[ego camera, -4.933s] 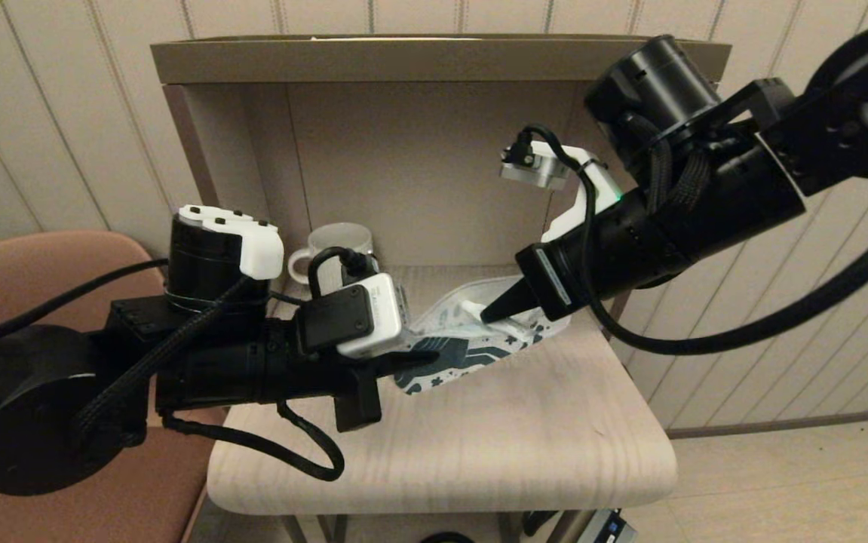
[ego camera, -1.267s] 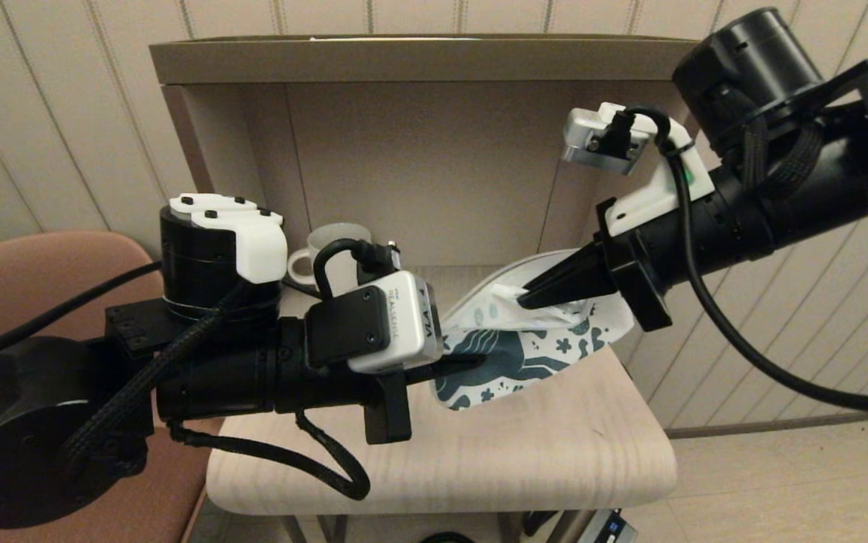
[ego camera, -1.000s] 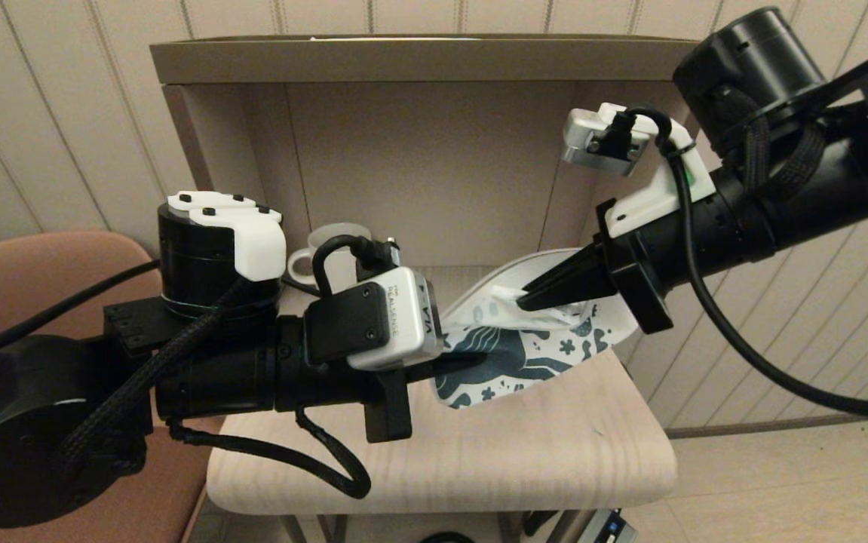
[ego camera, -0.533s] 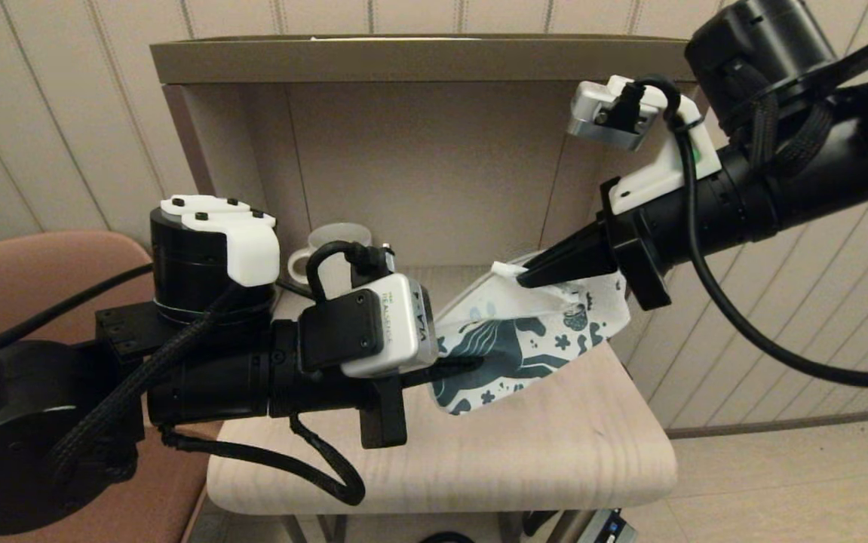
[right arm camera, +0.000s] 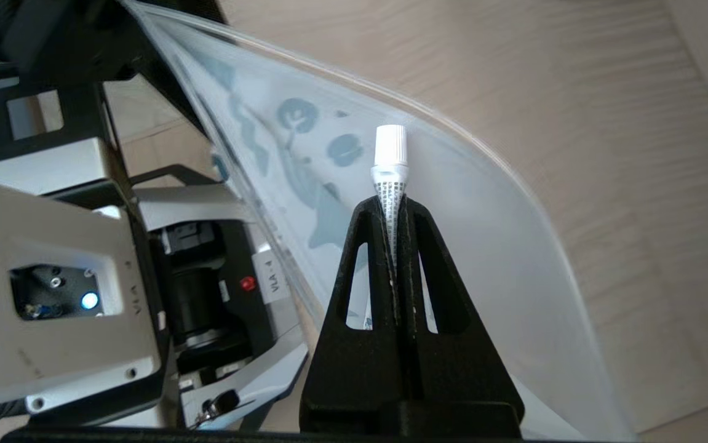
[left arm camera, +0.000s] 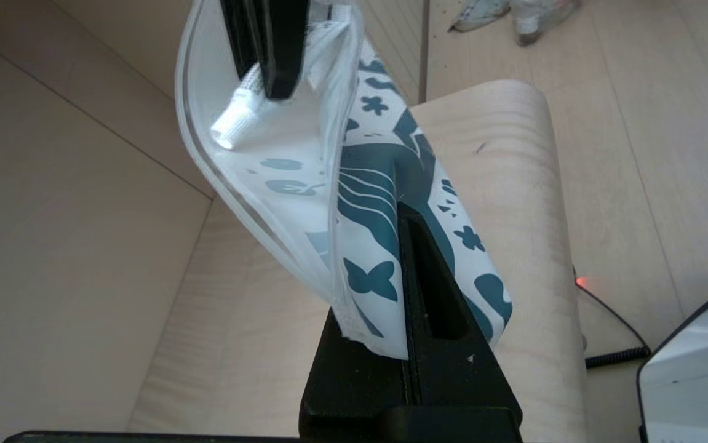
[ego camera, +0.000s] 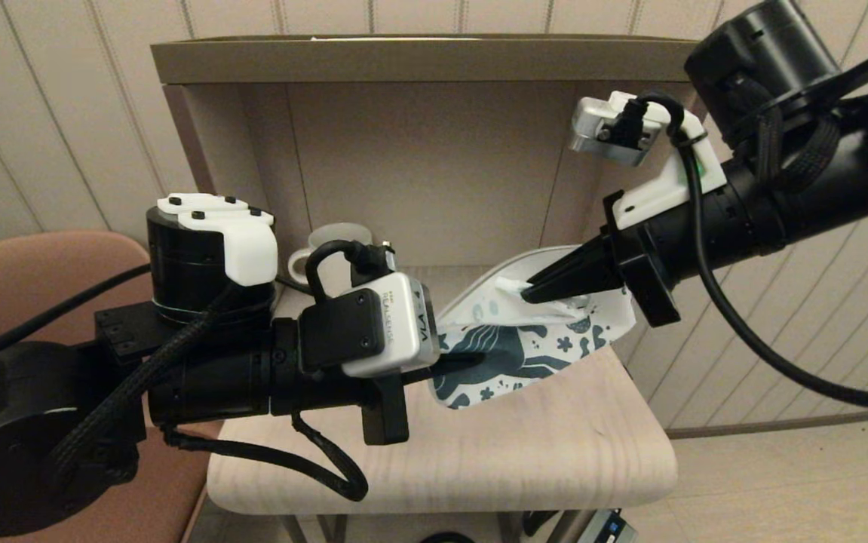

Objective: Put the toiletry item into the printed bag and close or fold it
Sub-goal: Place the toothpaste in the storage bag

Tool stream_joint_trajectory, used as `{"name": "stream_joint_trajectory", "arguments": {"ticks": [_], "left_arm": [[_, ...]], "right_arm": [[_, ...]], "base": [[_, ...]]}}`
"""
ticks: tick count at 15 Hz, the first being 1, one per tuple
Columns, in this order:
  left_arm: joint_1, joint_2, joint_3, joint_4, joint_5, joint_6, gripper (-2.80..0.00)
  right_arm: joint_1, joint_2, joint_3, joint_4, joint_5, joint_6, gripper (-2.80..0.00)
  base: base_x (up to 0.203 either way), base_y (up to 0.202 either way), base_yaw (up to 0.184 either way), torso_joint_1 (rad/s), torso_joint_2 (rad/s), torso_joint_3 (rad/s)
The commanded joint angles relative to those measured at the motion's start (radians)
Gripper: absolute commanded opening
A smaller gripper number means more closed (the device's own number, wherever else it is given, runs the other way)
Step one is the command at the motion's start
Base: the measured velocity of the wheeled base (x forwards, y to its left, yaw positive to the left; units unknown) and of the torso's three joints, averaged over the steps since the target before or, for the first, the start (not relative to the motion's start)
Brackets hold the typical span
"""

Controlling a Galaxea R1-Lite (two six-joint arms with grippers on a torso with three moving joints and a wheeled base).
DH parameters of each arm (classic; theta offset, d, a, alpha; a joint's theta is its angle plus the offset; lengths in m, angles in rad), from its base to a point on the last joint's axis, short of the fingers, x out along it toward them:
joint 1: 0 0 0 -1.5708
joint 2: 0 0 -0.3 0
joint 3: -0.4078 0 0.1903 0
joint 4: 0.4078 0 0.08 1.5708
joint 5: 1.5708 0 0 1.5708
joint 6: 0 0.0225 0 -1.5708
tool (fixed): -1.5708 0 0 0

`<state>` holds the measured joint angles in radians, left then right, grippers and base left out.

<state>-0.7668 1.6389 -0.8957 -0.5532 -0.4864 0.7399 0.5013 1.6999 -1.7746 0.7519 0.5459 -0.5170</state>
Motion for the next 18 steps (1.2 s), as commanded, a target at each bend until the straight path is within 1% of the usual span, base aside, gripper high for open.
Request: {"name": "stream_joint_trajectory", "arguments": {"ticks": [1,2,4,5,6,8,9,11,13,15,18], "left_arm": [[0.0,0.015,-0.009,-0.003,0.001,0.005,-2.8],[0.0,0.026,-0.012,-0.004,0.005,0.008,-2.8],[0.0,0.044,-0.027,-0.005,0.052,0.036,-2.8],[0.0,0.047,-0.033,-0.005,0.059,0.048,-2.8],[0.0,0.05,-0.036,-0.005,0.073,0.079,-2.8],[0.0,0.056,-0.065,-0.006,0.137,0.114,-2.8],[0.0,0.057,-0.075,-0.005,0.147,0.132,-2.8],[0.0,0.053,-0.083,-0.005,0.152,0.159,-2.8],[0.0,0.05,-0.089,-0.007,0.154,0.162,-2.8],[0.0,0.047,-0.091,-0.007,0.168,0.169,-2.8],[0.0,0.044,-0.095,-0.005,0.169,0.173,-2.8]], "right_arm": [[0.002,-0.015,-0.001,0.004,0.003,-0.002,-2.8],[0.002,-0.02,-0.005,0.003,0.003,0.0,-2.8],[0.002,-0.038,-0.004,0.003,0.003,0.0,-2.8],[-0.001,-0.041,-0.001,0.003,0.003,0.0,-2.8],[-0.004,-0.043,0.004,0.003,0.003,0.001,-2.8],[-0.006,-0.052,0.022,0.004,0.003,0.0,-2.8],[-0.006,-0.052,0.025,0.004,0.002,0.0,-2.8],[-0.007,-0.052,0.024,0.004,0.002,0.0,-2.8],[-0.006,-0.057,0.033,0.006,0.002,0.0,-2.8],[-0.006,-0.06,0.037,0.006,0.0,-0.001,-2.8],[-0.006,-0.063,0.034,0.013,-0.002,0.0,-2.8]], "base": [[0.0,0.0,0.0,0.0,0.0,0.0],[0.0,0.0,0.0,0.0,0.0,0.0],[0.0,0.0,0.0,0.0,0.0,0.0],[0.0,0.0,0.0,0.0,0.0,0.0],[0.0,0.0,0.0,0.0,0.0,0.0],[0.0,0.0,0.0,0.0,0.0,0.0],[0.0,0.0,0.0,0.0,0.0,0.0],[0.0,0.0,0.0,0.0,0.0,0.0],[0.0,0.0,0.0,0.0,0.0,0.0],[0.0,0.0,0.0,0.0,0.0,0.0],[0.0,0.0,0.0,0.0,0.0,0.0]]}}
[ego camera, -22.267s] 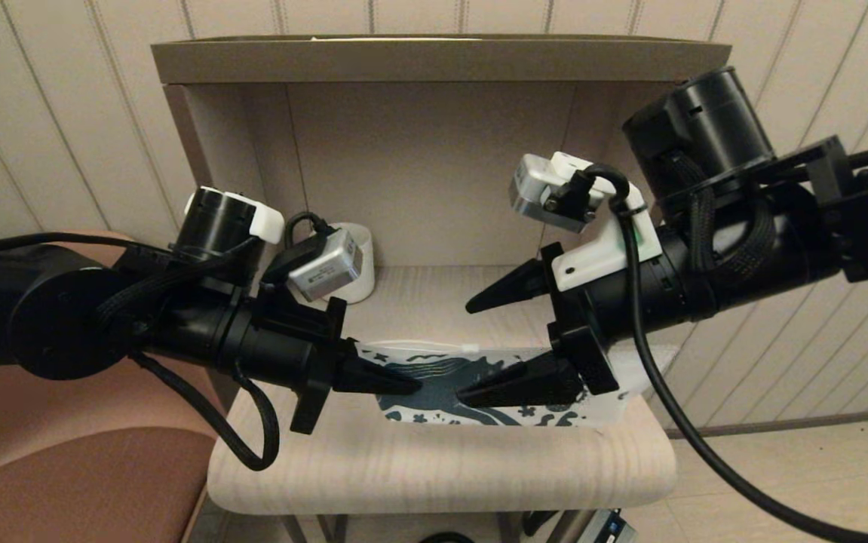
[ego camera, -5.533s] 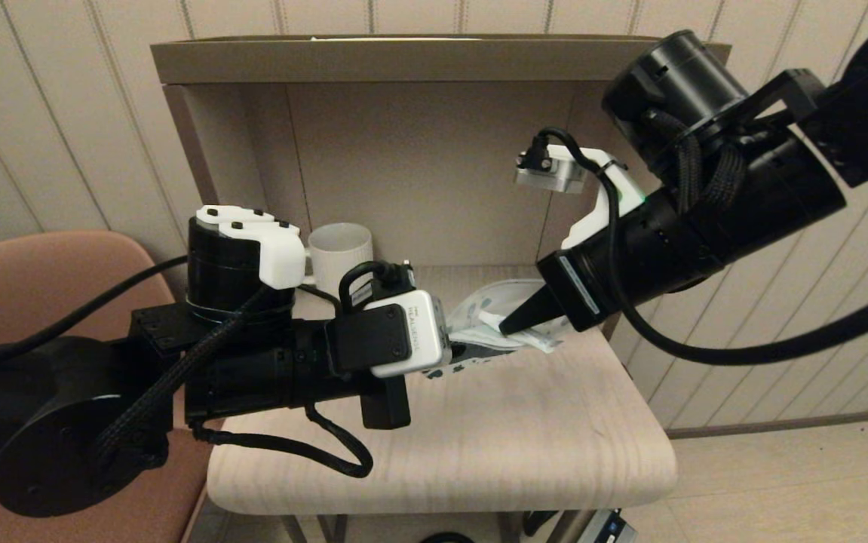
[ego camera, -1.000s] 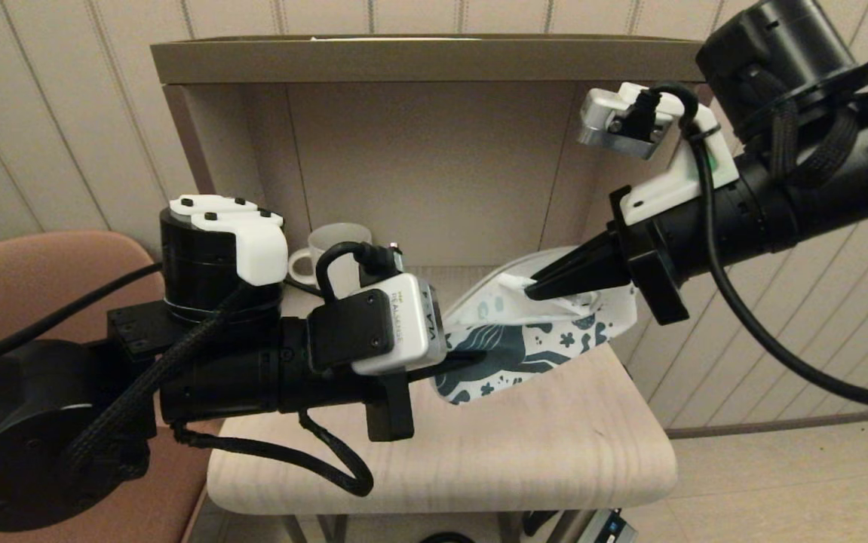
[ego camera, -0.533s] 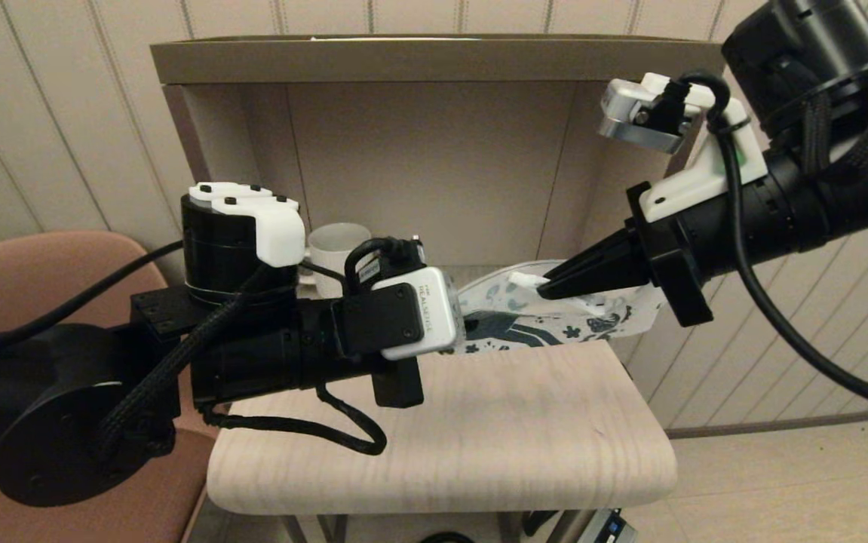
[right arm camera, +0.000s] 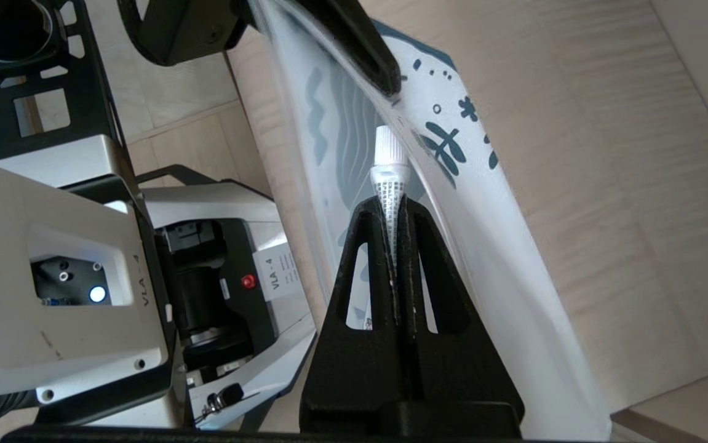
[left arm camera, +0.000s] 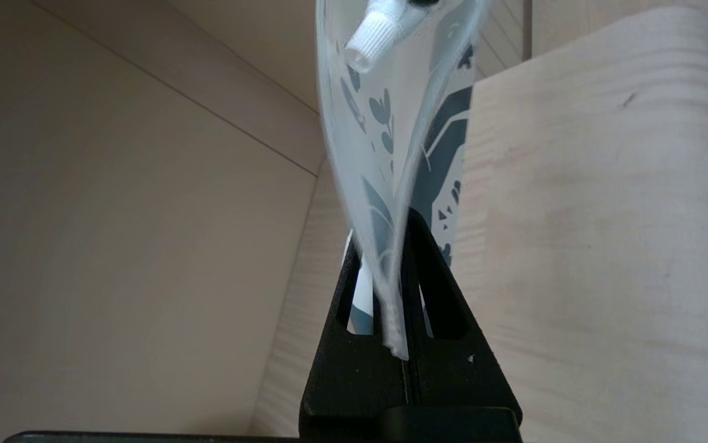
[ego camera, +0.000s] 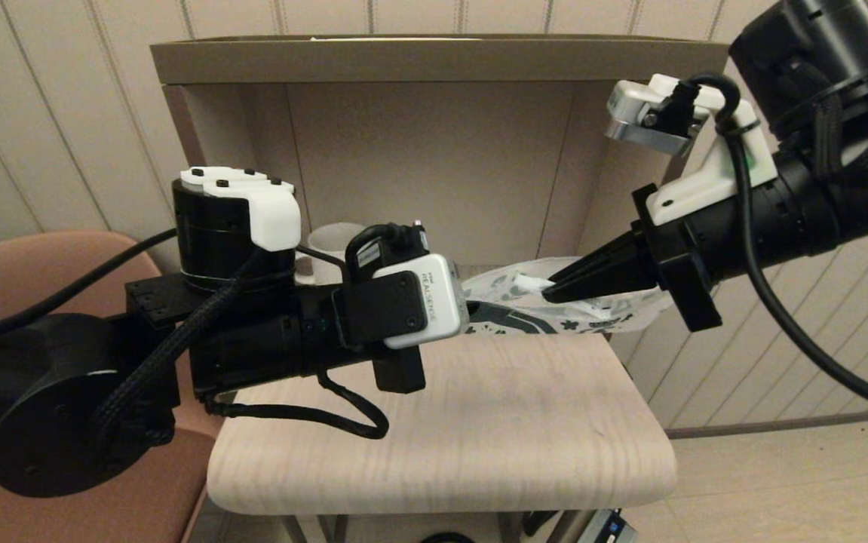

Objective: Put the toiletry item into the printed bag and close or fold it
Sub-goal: Place the toothpaste in the storage bag

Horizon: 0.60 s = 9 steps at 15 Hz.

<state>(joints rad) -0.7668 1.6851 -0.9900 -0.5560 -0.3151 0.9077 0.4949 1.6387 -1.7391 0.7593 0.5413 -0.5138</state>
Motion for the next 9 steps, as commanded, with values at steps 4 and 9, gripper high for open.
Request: {"name": "stream_joint_trajectory", "arguments": {"ticks": [4,9], "left_arm": [[0.0,-0.004,0.004,-0.002,-0.004,0.007,-2.8],[-0.003,-0.01,0.007,-0.001,-0.004,0.005,-2.8]], "right_arm": [[-0.001,0.007,-0.007,0.001,0.0,-0.003,-2.8],[-0.001,0.021,-0.011,-0.003,-0.003,-0.003,-2.8]], "base": [[0.0,0.0,0.0,0.0,0.0,0.0],[0.0,0.0,0.0,0.0,0.0,0.0]]}}
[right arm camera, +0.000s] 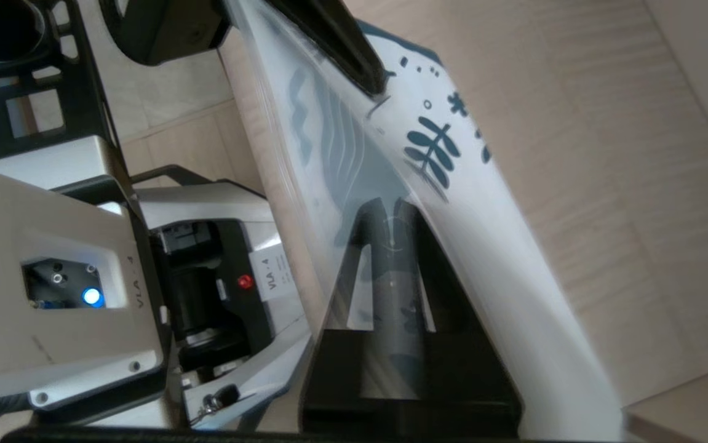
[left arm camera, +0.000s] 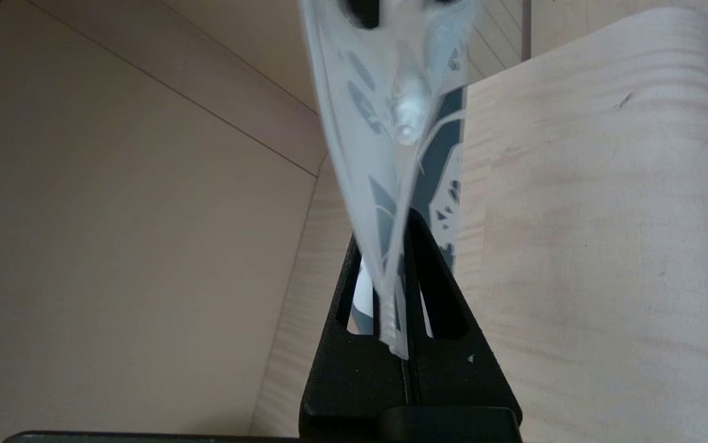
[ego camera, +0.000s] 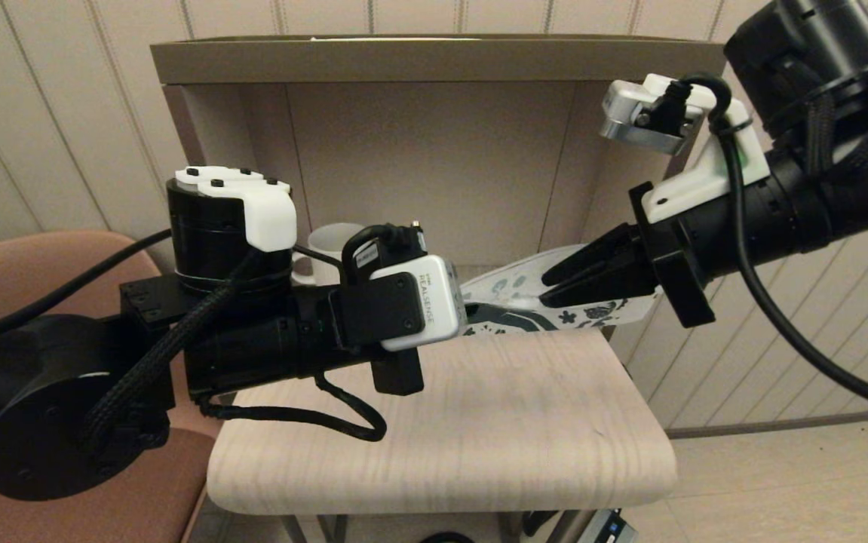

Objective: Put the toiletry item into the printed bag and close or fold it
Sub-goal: Place the toothpaste in the storage bag, then hand it to the other hand

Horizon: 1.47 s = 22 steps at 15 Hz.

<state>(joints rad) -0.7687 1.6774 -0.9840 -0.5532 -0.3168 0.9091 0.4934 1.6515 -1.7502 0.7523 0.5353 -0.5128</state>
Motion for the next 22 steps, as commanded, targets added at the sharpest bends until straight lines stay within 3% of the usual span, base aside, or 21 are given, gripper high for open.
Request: {"name": "stream_joint_trajectory", "arguments": {"ticks": [1,6,10,13,16,19,21,22], "left_arm": [[-0.001,-0.001,0.001,-0.004,-0.002,0.005,-2.8],[0.002,0.015,0.007,0.007,-0.01,-0.009,-2.8],[0.053,0.082,0.014,0.006,-0.035,-0.093,-2.8],[0.104,0.098,0.013,0.007,-0.076,-0.19,-2.8],[0.14,0.078,0.009,0.019,-0.114,-0.309,-2.8],[0.172,0.038,-0.015,0.118,-0.128,-0.423,-2.8],[0.193,0.015,-0.041,0.17,-0.16,-0.522,-2.8],[0.205,0.004,-0.046,0.178,-0.174,-0.538,-2.8]], "right_arm": [[0.001,0.008,0.0,0.002,0.003,-0.004,-2.8],[0.002,-0.015,-0.04,-0.001,0.007,0.001,-2.8],[0.012,-0.079,-0.067,0.003,0.013,0.026,-2.8],[-0.001,-0.133,-0.017,0.003,0.031,0.069,-2.8],[-0.106,-0.163,0.111,-0.058,0.094,0.137,-2.8],[-0.193,-0.192,0.232,-0.216,0.125,0.264,-2.8],[-0.217,-0.203,0.274,-0.246,0.149,0.285,-2.8],[-0.225,-0.202,0.287,-0.247,0.153,0.286,-2.8]], "base": [[0.0,0.0,0.0,0.0,0.0,0.0],[0.0,0.0,0.0,0.0,0.0,0.0],[0.0,0.0,0.0,0.0,0.0,0.0],[0.0,0.0,0.0,0.0,0.0,0.0],[0.0,0.0,0.0,0.0,0.0,0.0],[0.0,0.0,0.0,0.0,0.0,0.0],[0.0,0.0,0.0,0.0,0.0,0.0],[0.0,0.0,0.0,0.0,0.0,0.0]]}}
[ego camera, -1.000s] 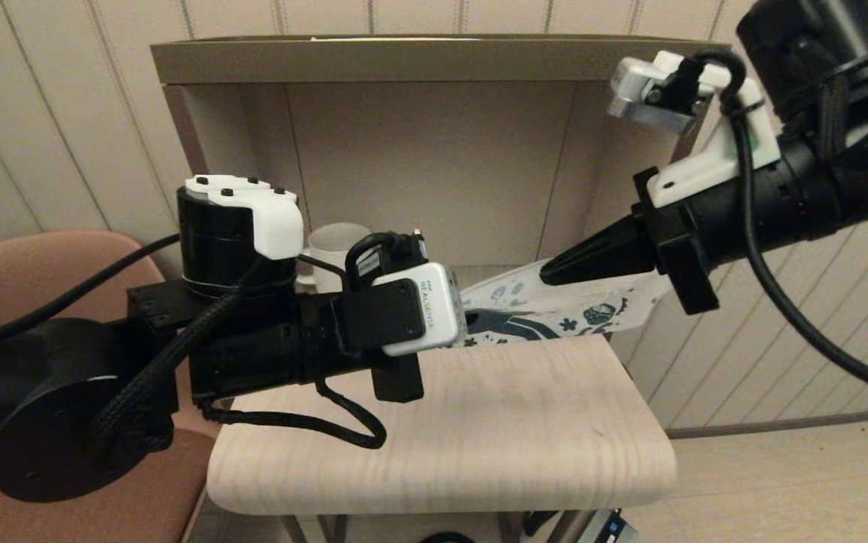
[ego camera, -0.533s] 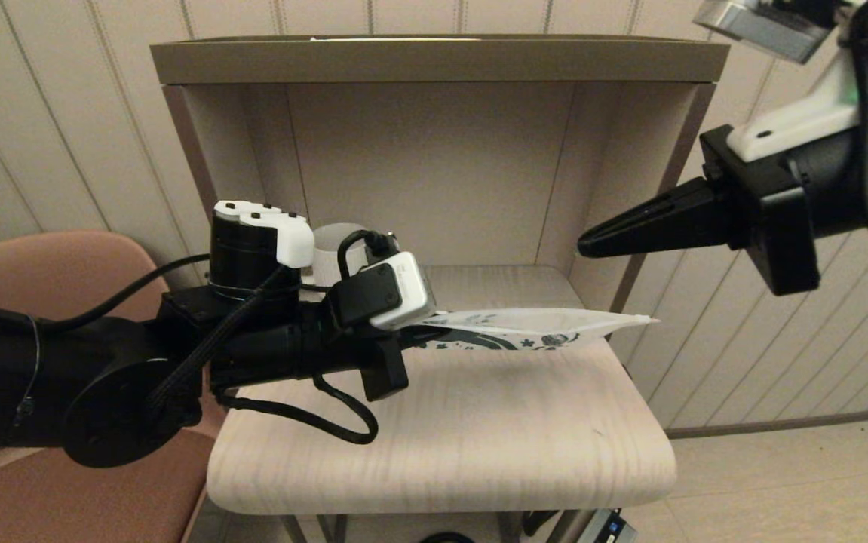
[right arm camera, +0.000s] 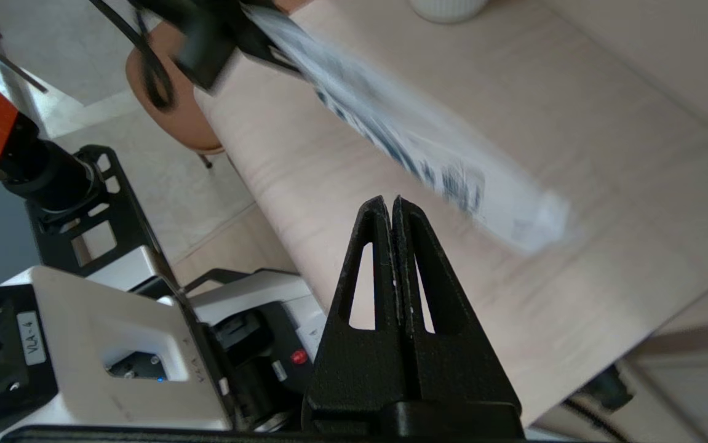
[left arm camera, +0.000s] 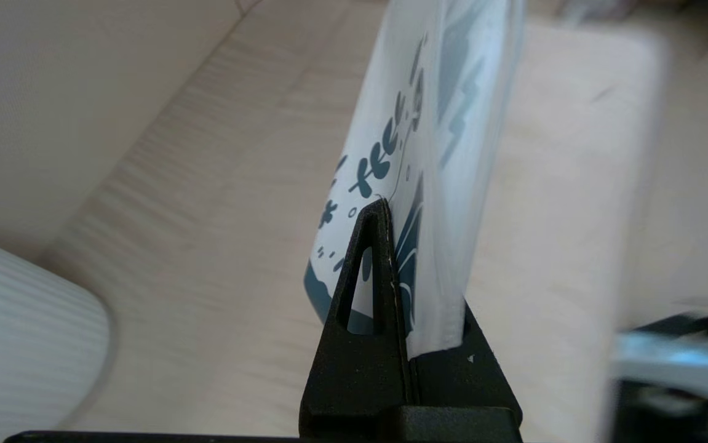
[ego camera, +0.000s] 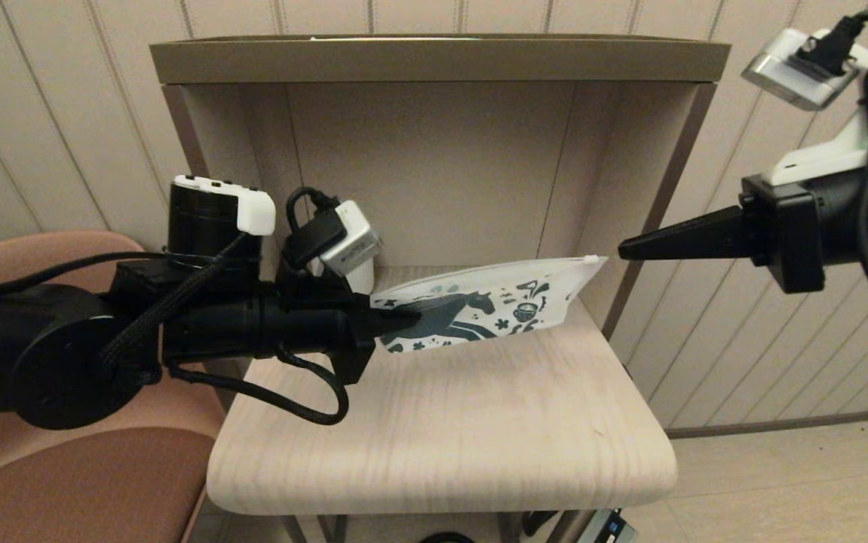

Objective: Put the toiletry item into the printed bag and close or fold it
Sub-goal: Hand it to the other hand

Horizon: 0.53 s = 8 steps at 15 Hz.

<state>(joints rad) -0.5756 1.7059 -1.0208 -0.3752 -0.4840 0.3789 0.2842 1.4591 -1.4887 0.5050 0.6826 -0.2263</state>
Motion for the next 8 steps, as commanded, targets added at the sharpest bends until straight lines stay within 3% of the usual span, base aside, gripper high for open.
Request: {"name": "stream_joint_trajectory", "arguments": {"ticks": [1,3,4,5,6,8], "left_arm": [[0.026,-0.024,-0.021,0.002,-0.01,-0.01,-2.8],[0.043,-0.023,-0.058,0.033,-0.017,-0.043,-2.8],[0.047,-0.023,-0.09,0.069,-0.052,-0.076,-2.8],[0.052,-0.024,-0.119,0.123,-0.107,-0.105,-2.8],[0.055,-0.022,-0.134,0.149,-0.133,-0.115,-2.8],[0.056,-0.013,-0.14,0.148,-0.137,-0.118,-2.8]], "right_arm": [[-0.027,-0.011,0.038,-0.003,0.007,-0.001,-2.8],[-0.057,-0.023,0.057,-0.013,0.009,-0.001,-2.8],[-0.07,-0.027,0.074,-0.022,0.012,-0.002,0.0],[-0.085,-0.034,0.082,-0.033,0.031,-0.003,-2.18],[-0.104,-0.04,0.082,-0.037,0.062,-0.005,-2.8],[-0.168,-0.049,0.081,-0.04,0.129,-0.017,-2.8]], "base": [[0.0,0.0,0.0,0.0,0.0,0.0],[0.0,0.0,0.0,0.0,0.0,0.0],[0.0,0.0,0.0,0.0,0.0,0.0],[0.0,0.0,0.0,0.0,0.0,0.0],[0.0,0.0,0.0,0.0,0.0,0.0],[0.0,0.0,0.0,0.0,0.0,0.0]]}}
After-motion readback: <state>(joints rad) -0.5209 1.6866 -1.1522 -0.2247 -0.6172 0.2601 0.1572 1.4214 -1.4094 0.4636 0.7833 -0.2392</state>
